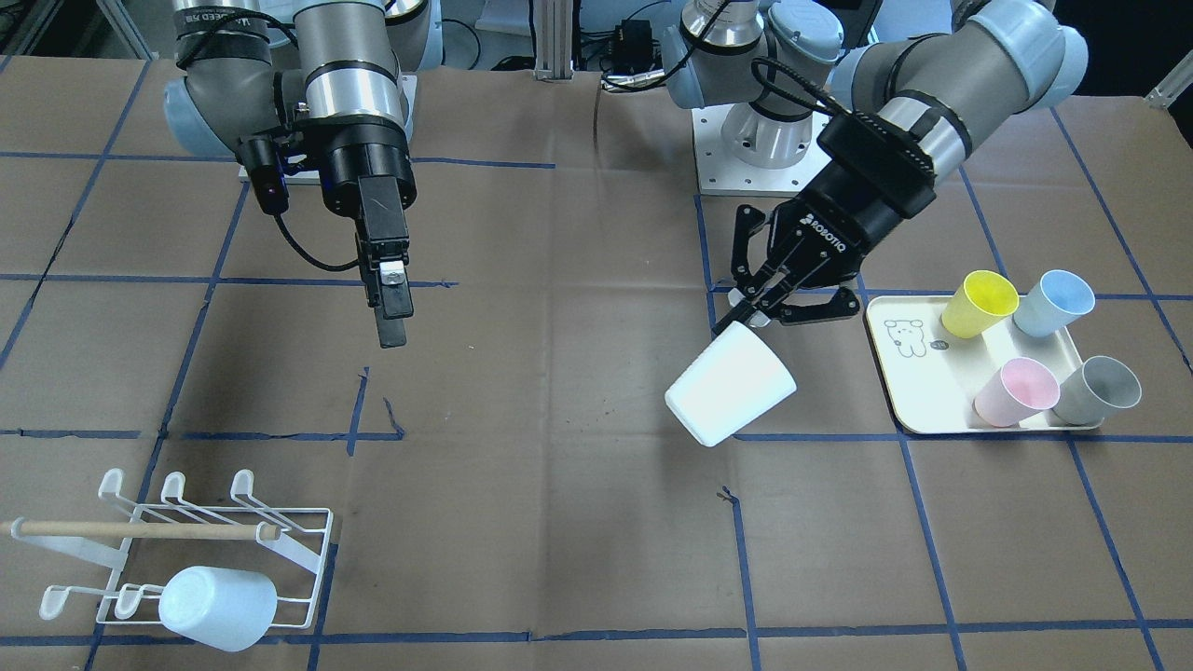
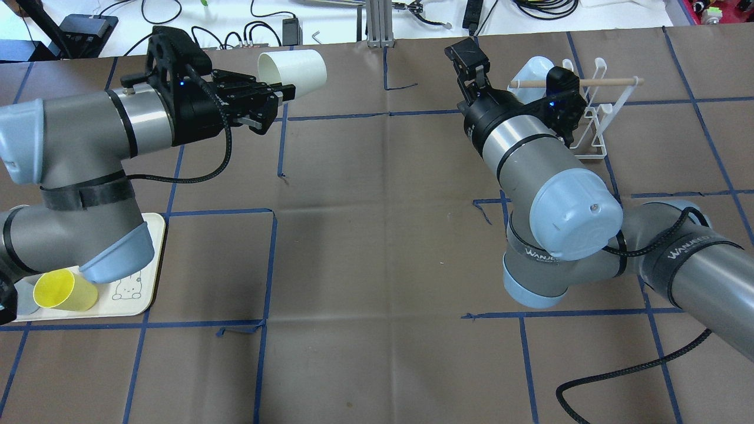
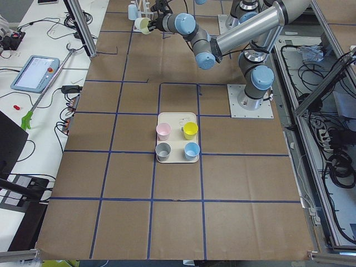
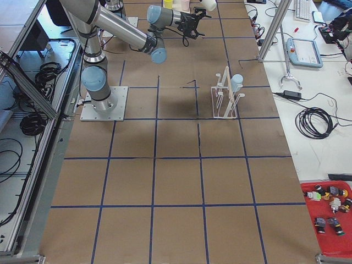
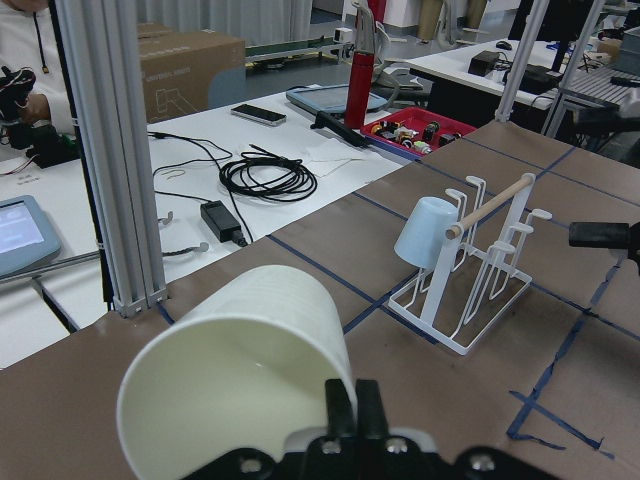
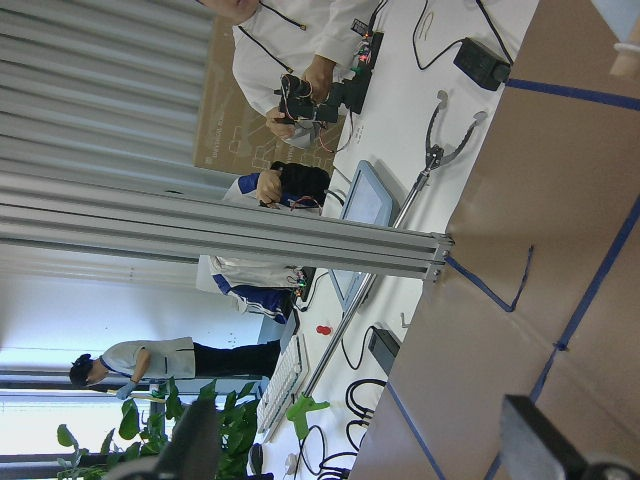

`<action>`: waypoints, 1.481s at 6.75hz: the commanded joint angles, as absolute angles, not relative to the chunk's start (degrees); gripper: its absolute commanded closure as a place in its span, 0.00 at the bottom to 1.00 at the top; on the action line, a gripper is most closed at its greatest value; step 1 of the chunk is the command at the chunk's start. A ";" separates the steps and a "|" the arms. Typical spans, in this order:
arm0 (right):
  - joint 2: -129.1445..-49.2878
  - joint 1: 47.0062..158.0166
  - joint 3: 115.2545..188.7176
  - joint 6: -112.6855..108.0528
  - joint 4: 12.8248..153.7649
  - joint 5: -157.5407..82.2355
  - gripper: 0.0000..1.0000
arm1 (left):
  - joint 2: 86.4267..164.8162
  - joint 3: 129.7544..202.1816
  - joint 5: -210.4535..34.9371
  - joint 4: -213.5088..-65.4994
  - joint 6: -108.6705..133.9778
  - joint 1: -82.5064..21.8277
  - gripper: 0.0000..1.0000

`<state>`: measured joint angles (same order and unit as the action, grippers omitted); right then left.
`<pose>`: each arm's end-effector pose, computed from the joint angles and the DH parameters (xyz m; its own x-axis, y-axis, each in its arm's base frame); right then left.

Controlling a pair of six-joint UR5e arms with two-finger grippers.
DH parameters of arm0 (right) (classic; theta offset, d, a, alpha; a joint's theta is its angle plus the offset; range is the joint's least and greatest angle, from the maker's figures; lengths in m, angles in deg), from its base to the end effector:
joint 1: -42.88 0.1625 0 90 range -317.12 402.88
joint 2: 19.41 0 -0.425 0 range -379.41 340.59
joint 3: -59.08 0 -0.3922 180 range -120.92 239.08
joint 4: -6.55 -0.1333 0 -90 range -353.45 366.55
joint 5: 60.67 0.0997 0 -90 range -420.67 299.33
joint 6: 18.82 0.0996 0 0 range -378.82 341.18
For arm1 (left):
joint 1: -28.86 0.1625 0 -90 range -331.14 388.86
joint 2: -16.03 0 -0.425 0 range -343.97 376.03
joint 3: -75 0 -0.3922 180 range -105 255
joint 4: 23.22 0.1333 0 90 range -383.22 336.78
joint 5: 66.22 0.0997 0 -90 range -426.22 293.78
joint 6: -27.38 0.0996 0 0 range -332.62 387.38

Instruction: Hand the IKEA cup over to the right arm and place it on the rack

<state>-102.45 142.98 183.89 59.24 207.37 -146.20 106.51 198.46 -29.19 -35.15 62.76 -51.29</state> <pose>0.2217 -0.4403 0.3807 -0.2618 0.2934 -0.9195 0.9348 0.3140 -0.1659 -0.1340 -0.4722 0.3949 -0.6324 0.7720 0.0640 0.2985 0.3191 -0.8995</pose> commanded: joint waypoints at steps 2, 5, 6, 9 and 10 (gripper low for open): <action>-103.43 145.97 184.67 67.53 202.56 -140.23 0.00 | 106.82 206.91 -31.86 -21.93 62.72 -53.84 1.00; -105.71 147.21 185.47 76.35 200.00 -139.07 0.00 | 111.81 208.94 -33.79 -10.68 60.88 -57.80 0.99; -105.72 147.21 185.99 76.89 199.73 -139.07 0.00 | 112.00 208.94 -33.88 -9.00 59.65 -57.72 0.99; -107.30 147.29 189.16 77.16 199.82 -139.25 0.00 | 111.22 209.03 -33.88 -8.90 59.12 -57.72 0.99; -107.13 147.55 188.63 77.33 199.91 -139.25 0.00 | 111.04 209.03 -33.88 -8.81 57.89 -57.72 0.99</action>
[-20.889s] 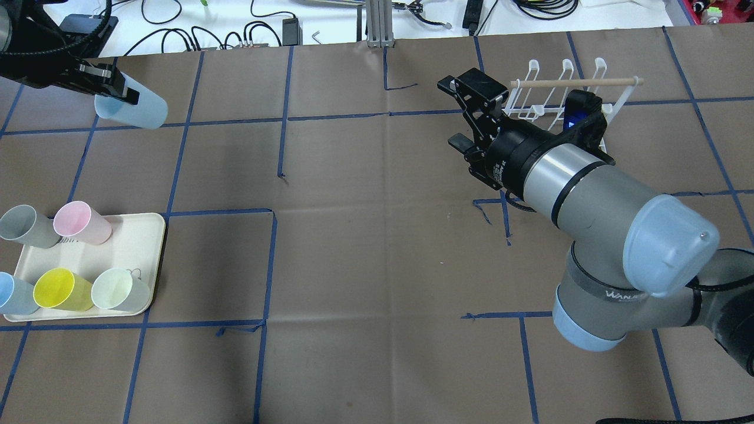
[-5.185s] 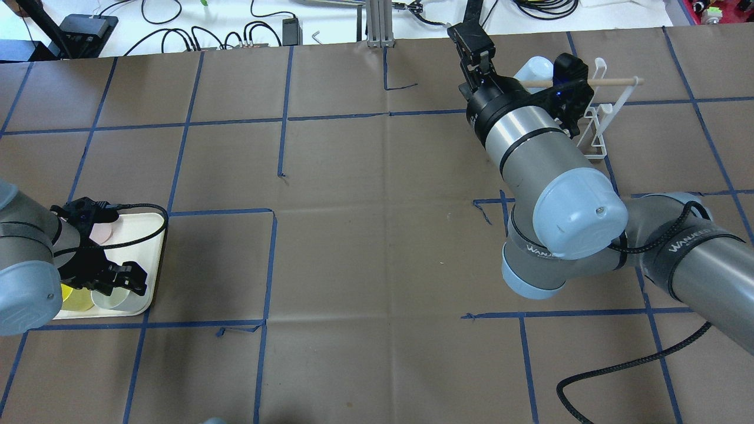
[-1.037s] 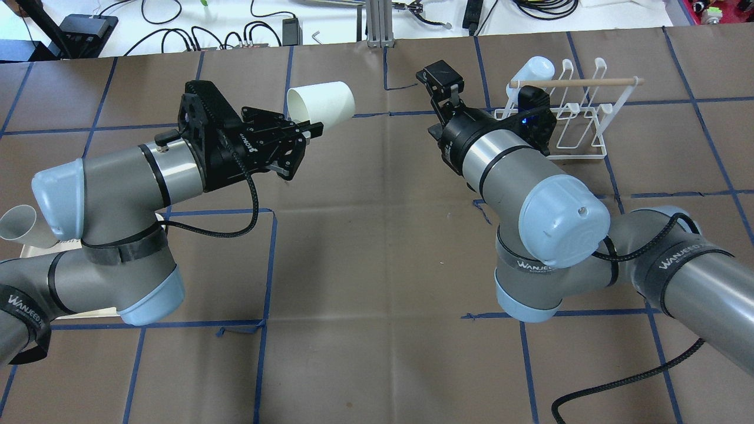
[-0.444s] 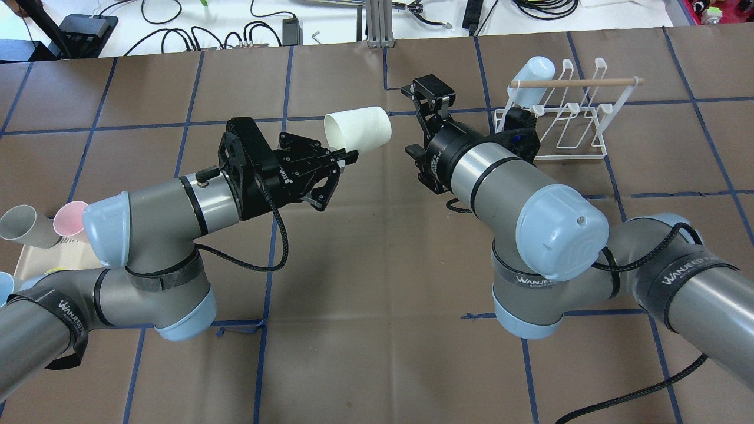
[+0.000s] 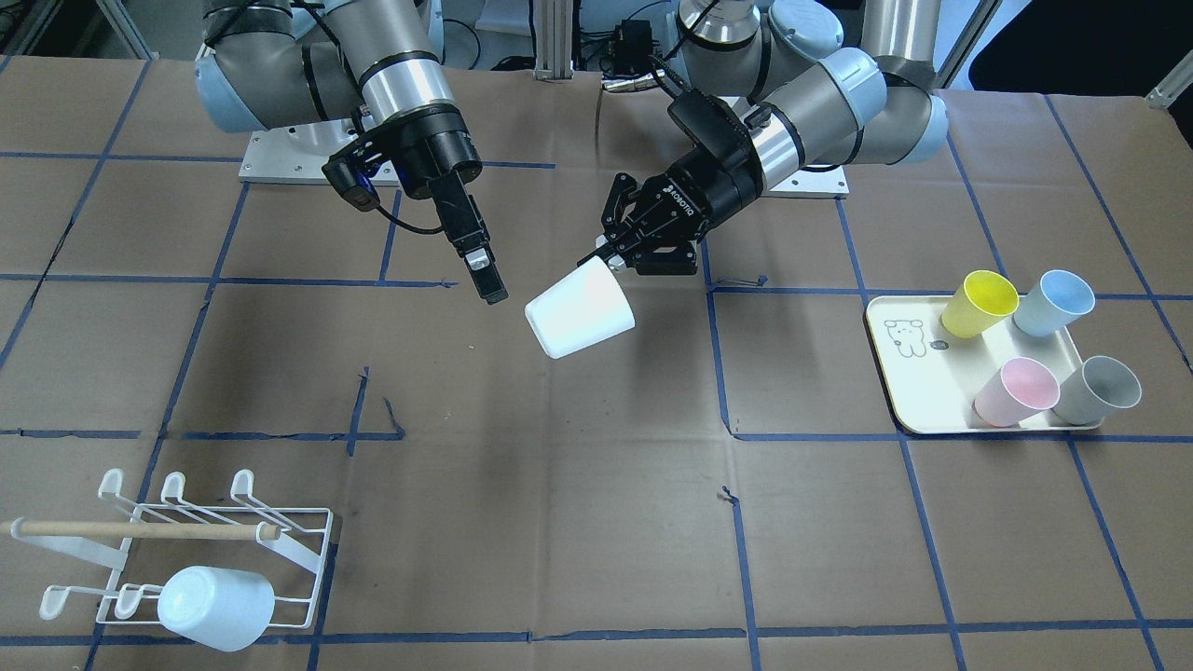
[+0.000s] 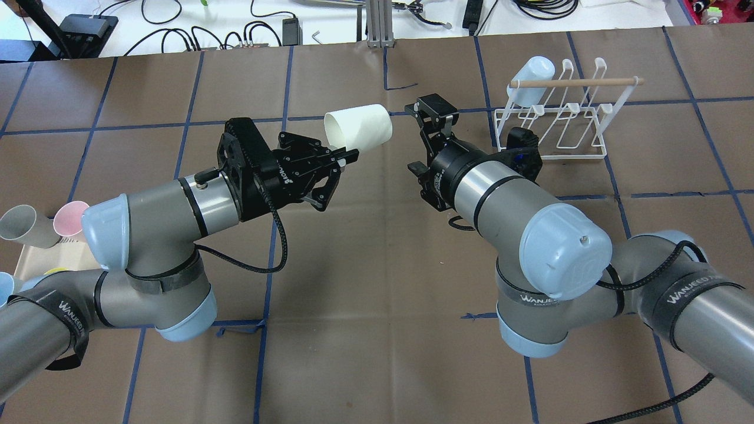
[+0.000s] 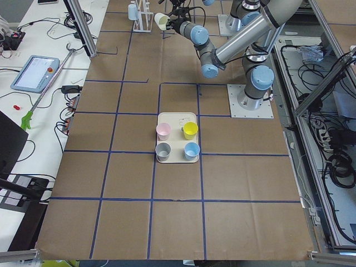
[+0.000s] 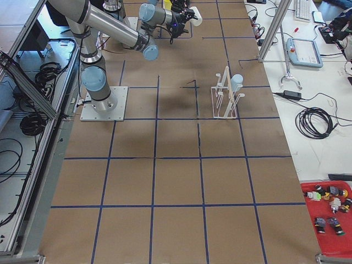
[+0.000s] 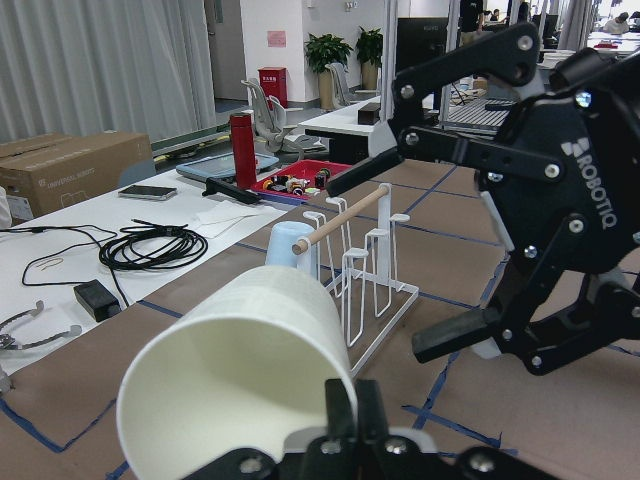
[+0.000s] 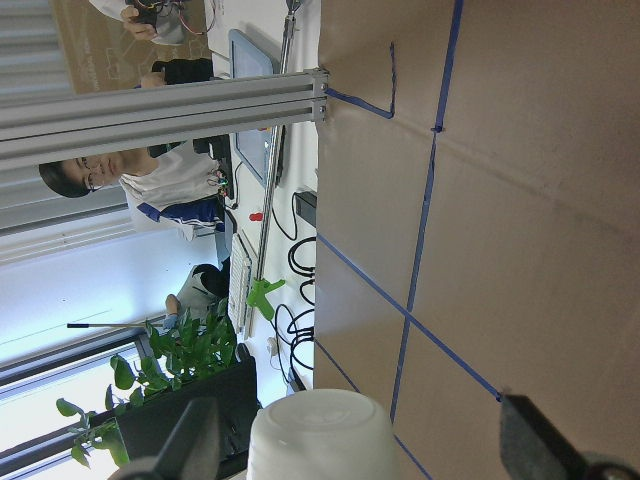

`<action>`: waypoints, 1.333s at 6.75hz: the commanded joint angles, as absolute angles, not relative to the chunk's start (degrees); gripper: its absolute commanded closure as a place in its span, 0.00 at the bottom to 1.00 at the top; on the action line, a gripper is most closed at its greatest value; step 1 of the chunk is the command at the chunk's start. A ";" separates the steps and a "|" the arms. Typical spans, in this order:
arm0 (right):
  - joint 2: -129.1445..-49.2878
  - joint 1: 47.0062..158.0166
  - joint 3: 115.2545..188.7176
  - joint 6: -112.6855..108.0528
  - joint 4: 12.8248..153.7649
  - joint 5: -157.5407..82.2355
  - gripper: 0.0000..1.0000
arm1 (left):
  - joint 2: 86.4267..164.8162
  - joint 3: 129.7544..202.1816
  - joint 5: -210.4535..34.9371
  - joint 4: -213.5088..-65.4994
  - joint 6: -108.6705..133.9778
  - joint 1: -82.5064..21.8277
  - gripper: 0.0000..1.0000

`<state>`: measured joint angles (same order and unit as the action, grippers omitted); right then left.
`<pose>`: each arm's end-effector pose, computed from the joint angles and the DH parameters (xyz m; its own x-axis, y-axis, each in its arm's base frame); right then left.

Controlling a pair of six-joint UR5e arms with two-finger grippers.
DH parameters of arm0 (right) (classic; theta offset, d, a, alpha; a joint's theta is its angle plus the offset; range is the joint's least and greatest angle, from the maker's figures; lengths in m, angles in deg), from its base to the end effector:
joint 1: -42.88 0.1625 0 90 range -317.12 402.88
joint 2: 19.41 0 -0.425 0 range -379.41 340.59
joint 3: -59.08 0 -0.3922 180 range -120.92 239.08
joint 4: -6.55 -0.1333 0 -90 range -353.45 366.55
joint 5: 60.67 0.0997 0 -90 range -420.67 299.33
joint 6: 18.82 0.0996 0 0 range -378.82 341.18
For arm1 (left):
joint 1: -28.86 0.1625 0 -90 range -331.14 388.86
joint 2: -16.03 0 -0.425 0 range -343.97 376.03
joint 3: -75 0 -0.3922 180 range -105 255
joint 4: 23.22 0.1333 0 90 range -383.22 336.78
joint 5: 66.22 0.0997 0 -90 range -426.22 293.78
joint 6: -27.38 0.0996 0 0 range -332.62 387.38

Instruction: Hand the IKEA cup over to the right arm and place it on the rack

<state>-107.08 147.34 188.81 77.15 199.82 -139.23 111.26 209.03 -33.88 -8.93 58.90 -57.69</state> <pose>0.2586 -0.3898 0.3648 -0.0254 0.5068 -0.8617 0.9133 0.3623 0.1862 -0.1933 -0.4079 0.3397 -0.5087 0.8608 -0.0156 0.2715 0.1432 -0.9517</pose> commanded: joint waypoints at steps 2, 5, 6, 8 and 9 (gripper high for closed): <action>-106.95 149.22 188.28 80.67 199.73 -139.25 0.00 | 110.86 209.03 -33.88 -8.81 57.71 -57.72 0.99; -105.37 150.80 185.47 80.94 196.13 -139.25 0.00 | 110.60 209.03 -33.88 -8.81 57.71 -57.72 0.98; -104.58 150.90 184.51 81.03 196.13 -139.25 0.00 | 110.68 209.03 -33.88 -8.81 57.71 -57.72 0.98; -102.47 151.33 182.14 82.16 196.13 -139.25 0.00 | 110.60 208.94 -33.79 -8.81 57.71 -57.72 0.98; -101.68 151.51 181.60 82.17 196.13 -139.25 0.00 | 110.60 208.94 -33.79 -8.90 57.71 -57.72 0.98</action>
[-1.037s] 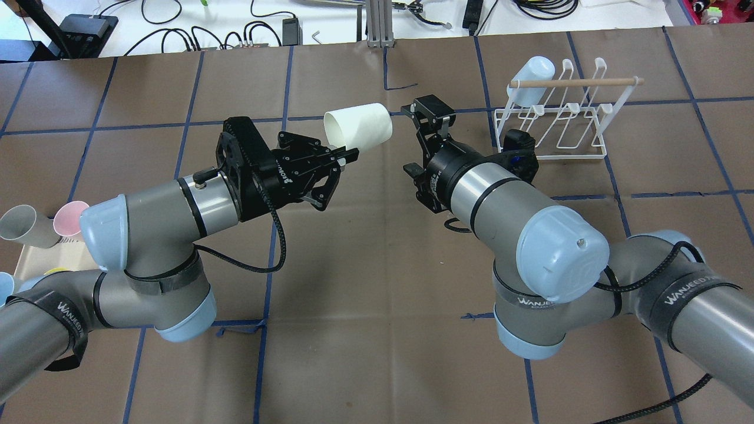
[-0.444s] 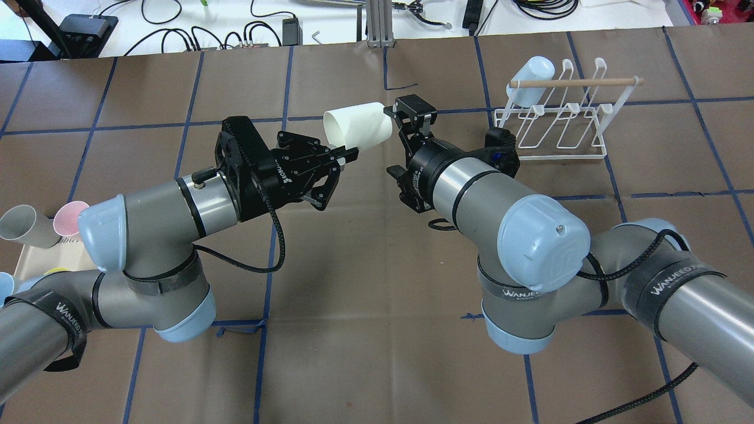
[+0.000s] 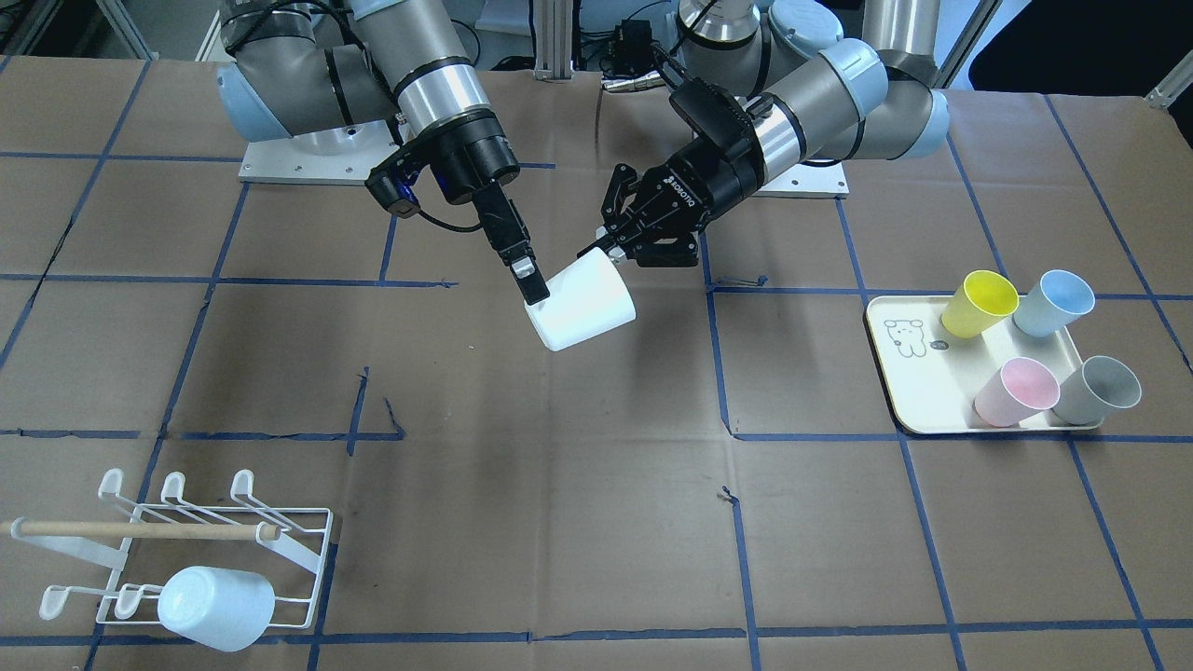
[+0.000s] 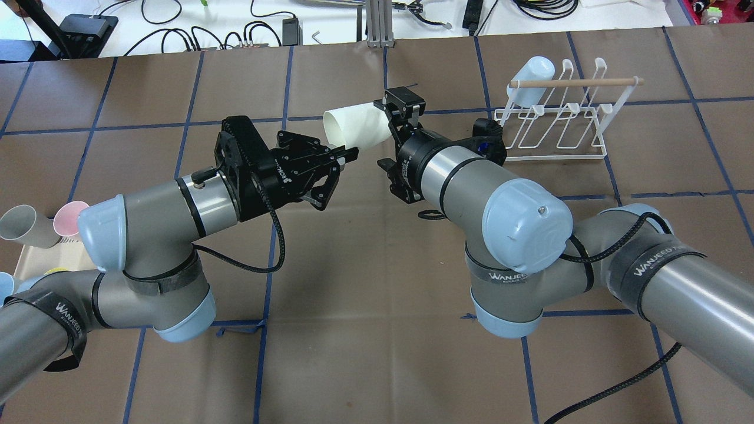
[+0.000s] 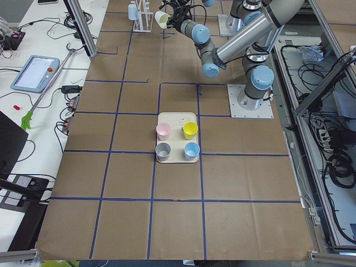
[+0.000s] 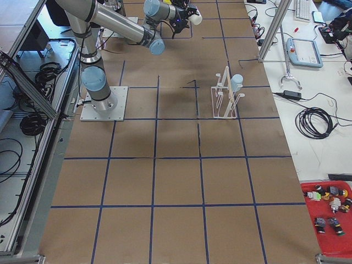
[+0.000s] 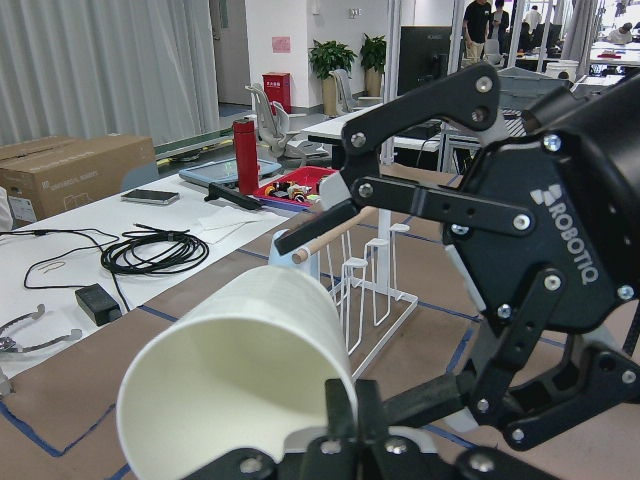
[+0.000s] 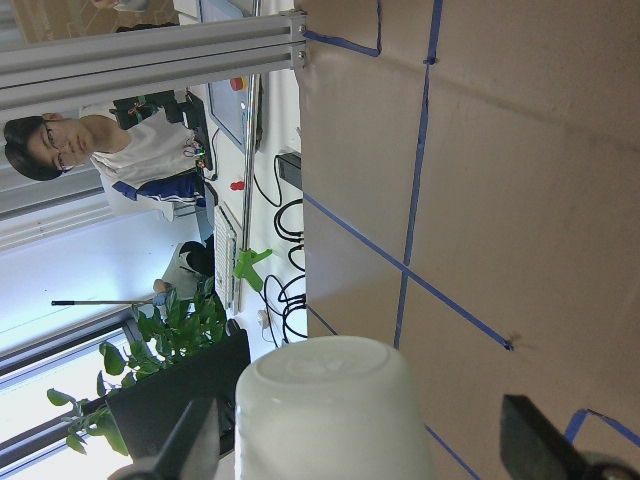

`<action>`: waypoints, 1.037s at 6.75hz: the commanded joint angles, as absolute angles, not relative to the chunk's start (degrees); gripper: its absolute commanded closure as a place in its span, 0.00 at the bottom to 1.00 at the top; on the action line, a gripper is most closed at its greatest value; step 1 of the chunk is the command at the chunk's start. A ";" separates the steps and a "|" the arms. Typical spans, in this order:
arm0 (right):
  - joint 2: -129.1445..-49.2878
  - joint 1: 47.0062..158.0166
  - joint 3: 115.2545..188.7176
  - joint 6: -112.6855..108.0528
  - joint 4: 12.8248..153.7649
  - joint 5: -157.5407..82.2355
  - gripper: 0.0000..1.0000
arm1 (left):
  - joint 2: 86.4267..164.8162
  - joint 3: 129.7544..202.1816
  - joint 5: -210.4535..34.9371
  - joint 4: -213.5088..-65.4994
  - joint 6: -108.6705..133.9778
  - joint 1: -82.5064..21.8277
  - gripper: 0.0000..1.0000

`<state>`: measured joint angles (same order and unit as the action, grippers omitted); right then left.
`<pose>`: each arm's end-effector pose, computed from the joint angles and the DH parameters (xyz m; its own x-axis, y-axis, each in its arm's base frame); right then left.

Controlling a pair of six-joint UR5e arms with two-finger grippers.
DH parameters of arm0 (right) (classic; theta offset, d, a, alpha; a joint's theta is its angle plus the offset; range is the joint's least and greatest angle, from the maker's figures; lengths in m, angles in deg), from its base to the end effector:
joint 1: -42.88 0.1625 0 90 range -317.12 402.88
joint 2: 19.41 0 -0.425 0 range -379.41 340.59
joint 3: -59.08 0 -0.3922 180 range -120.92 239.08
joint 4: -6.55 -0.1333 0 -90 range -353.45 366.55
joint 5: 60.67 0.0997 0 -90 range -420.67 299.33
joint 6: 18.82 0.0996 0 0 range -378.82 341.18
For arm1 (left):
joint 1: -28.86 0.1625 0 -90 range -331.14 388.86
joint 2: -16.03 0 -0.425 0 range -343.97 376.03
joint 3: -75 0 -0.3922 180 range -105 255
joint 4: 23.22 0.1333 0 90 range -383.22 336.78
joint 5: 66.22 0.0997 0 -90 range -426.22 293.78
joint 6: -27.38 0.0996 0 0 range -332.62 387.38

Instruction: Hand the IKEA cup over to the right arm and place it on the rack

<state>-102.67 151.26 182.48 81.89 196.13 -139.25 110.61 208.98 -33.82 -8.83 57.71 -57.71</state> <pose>0.2980 -0.4115 0.3679 0.0053 0.5616 -0.8274 0.8910 0.3730 0.2589 -0.1935 -0.4060 0.3446 -0.5147 0.8573 -0.0085 0.2622 0.1480 -0.9536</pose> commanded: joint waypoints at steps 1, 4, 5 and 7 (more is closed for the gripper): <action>-101.24 151.51 180.90 82.17 196.13 -139.34 0.00 | 110.60 208.86 -33.79 -8.90 57.71 -57.72 0.97; -99.66 151.69 179.14 82.17 196.04 -139.25 0.00 | 110.60 208.68 -33.88 -8.90 56.48 -57.72 0.97; -99.65 151.78 179.14 82.17 196.04 -139.34 0.00 | 110.60 208.68 -33.88 -8.90 56.48 -57.72 0.97; -99.57 152.13 179.05 81.99 196.04 -139.34 0.01 | 110.60 208.68 -33.88 -8.90 56.48 -57.72 0.97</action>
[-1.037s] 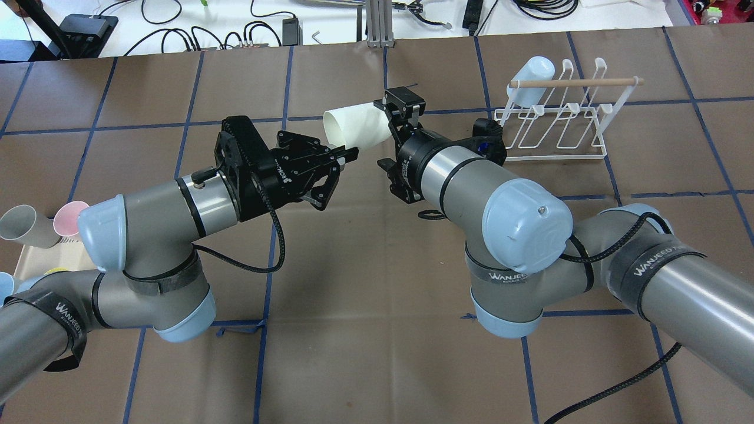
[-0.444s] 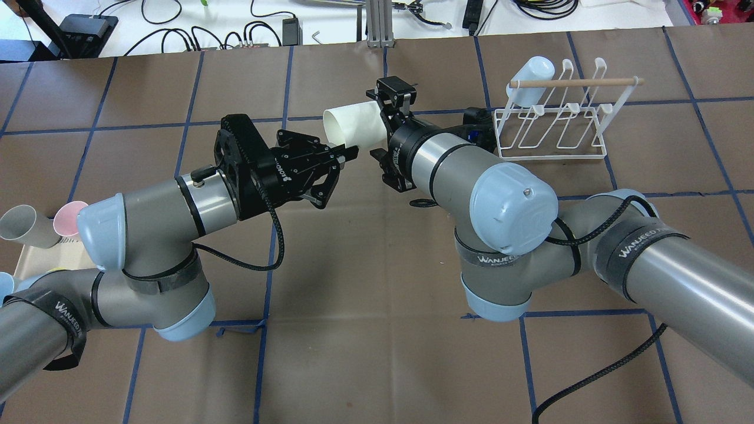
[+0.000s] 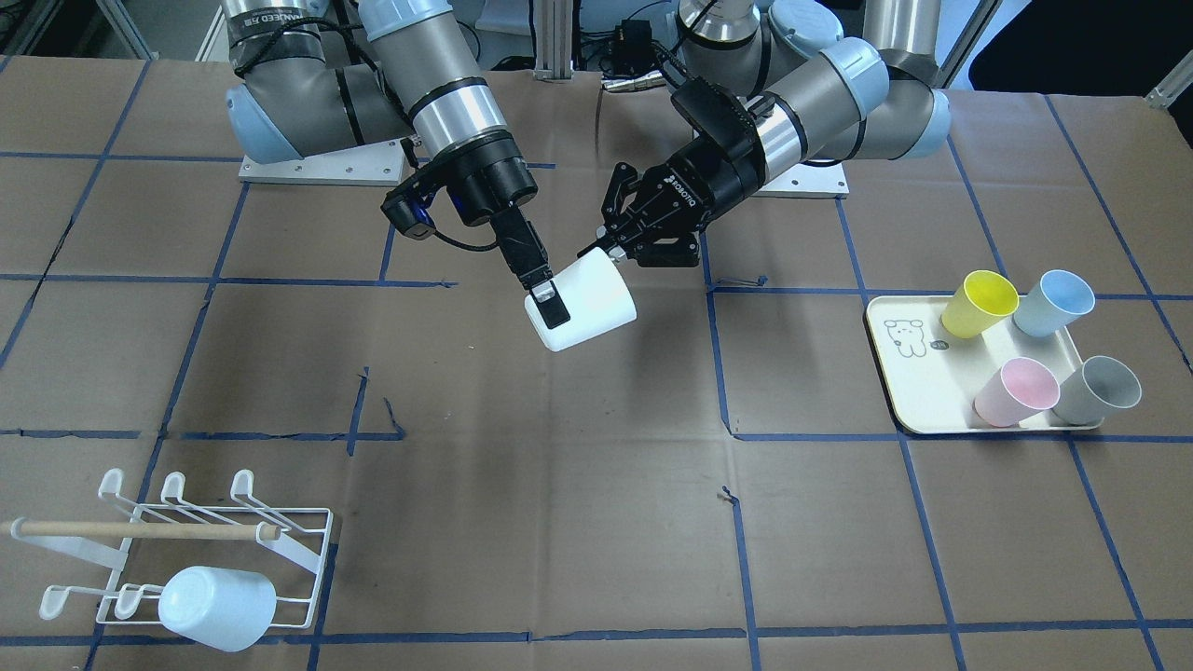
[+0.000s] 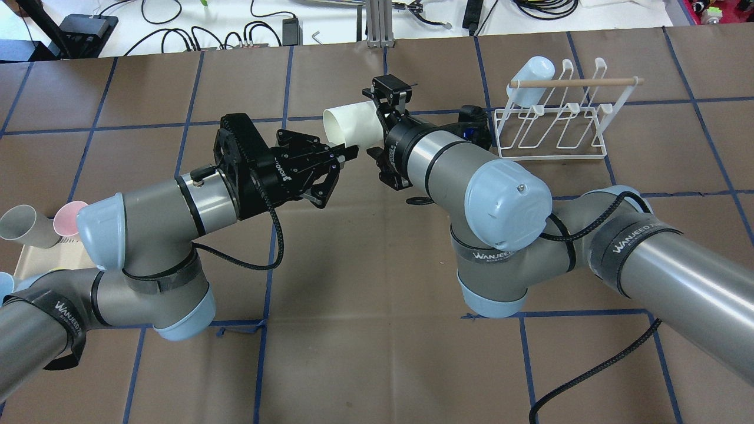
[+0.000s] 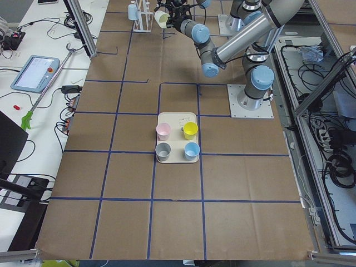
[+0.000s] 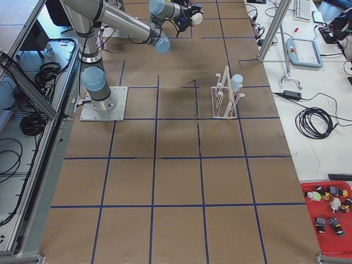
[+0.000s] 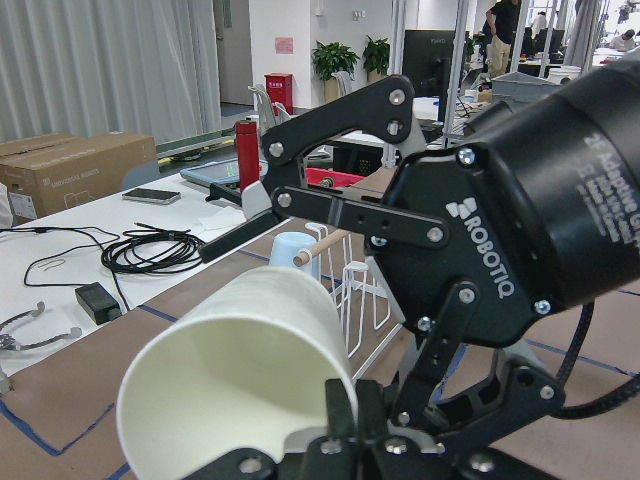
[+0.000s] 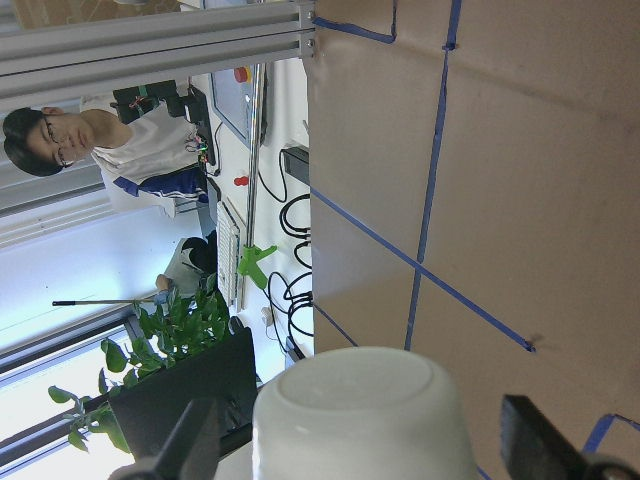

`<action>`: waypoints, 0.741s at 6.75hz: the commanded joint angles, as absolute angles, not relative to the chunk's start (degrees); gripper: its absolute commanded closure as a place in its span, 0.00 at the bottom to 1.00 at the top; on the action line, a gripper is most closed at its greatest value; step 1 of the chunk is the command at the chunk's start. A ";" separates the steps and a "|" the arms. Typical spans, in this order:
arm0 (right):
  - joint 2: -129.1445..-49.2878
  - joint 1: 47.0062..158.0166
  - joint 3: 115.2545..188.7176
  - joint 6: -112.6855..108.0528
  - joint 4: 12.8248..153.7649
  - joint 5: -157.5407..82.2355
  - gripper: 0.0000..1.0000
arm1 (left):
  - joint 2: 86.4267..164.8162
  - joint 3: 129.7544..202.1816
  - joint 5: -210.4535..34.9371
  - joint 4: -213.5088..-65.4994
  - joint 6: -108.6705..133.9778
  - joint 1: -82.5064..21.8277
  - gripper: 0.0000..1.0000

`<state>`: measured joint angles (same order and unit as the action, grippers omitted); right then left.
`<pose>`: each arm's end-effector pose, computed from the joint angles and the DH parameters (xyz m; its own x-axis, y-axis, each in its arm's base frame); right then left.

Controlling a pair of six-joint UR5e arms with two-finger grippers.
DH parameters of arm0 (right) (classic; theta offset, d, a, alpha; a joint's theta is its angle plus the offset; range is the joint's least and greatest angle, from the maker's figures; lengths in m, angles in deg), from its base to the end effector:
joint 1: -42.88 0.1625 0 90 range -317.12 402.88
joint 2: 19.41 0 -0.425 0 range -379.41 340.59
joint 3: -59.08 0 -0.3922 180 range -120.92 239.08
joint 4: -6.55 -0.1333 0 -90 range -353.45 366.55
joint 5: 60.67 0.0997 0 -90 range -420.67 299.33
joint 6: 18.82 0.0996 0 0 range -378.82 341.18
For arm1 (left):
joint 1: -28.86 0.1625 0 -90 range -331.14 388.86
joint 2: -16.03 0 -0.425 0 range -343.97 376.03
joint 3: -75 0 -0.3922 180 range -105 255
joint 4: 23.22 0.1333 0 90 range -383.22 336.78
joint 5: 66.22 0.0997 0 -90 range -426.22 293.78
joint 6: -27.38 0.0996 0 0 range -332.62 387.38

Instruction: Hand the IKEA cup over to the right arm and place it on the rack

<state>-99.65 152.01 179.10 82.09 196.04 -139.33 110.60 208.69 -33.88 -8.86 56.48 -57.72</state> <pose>0.3109 -0.4299 0.3672 0.0025 0.5591 -0.8291 0.8862 0.3828 0.2608 -0.1935 -0.4071 0.3465 -0.5193 0.8545 0.0081 0.2510 0.1616 -0.9544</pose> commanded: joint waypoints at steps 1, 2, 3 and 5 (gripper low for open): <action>-99.65 152.13 179.05 81.99 196.04 -139.42 0.01 | 110.60 208.68 -33.88 -8.81 56.56 -57.72 0.96; -99.65 152.13 179.05 81.99 196.04 -139.42 0.02 | 110.60 208.68 -33.88 -8.81 56.56 -57.72 0.96; -99.65 152.13 179.05 81.82 196.04 -139.34 0.11 | 110.60 208.68 -33.88 -8.81 56.56 -57.72 0.96; -99.65 152.13 179.05 81.64 196.30 -139.42 0.29 | 110.60 208.68 -33.88 -8.81 56.48 -57.72 0.96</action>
